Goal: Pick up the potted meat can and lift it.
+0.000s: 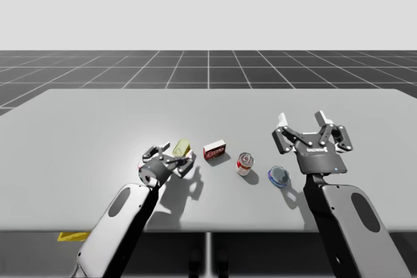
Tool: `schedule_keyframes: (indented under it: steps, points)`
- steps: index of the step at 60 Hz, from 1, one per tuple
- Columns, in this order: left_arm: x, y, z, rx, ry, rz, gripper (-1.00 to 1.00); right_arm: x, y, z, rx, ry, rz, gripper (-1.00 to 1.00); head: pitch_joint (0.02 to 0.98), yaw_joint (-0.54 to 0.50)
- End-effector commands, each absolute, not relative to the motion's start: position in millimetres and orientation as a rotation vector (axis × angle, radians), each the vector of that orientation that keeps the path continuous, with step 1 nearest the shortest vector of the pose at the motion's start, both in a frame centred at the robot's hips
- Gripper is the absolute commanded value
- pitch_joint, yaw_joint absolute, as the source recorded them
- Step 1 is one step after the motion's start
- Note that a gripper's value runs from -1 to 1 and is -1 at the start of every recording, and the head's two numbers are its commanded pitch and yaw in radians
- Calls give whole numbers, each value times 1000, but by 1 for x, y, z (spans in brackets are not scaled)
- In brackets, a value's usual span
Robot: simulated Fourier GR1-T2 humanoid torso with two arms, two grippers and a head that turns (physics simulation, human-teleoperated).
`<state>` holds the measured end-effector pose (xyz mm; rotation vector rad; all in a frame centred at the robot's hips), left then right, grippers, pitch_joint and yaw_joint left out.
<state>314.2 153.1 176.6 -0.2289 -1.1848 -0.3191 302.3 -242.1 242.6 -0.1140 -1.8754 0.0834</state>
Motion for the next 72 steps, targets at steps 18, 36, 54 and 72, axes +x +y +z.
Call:
schedule_keyframes:
  steps: [18,36,54,72]
  points:
    - [325,145,156,-210,-1152,-317,-360,301,-244,244,-123,-1882,82,-1000,747,134]
    - [322,145,152,-220,-1147,-336,959,301,-245,244,-129,-1882,69,-1000,573,133]
    - [320,143,149,-220,-1147,-345,980,301,-247,244,-116,-1877,64,-1000,435,129]
    - [312,141,178,-247,-1223,-346,1000,302,-247,243,-108,-1869,64,-1000,437,133]
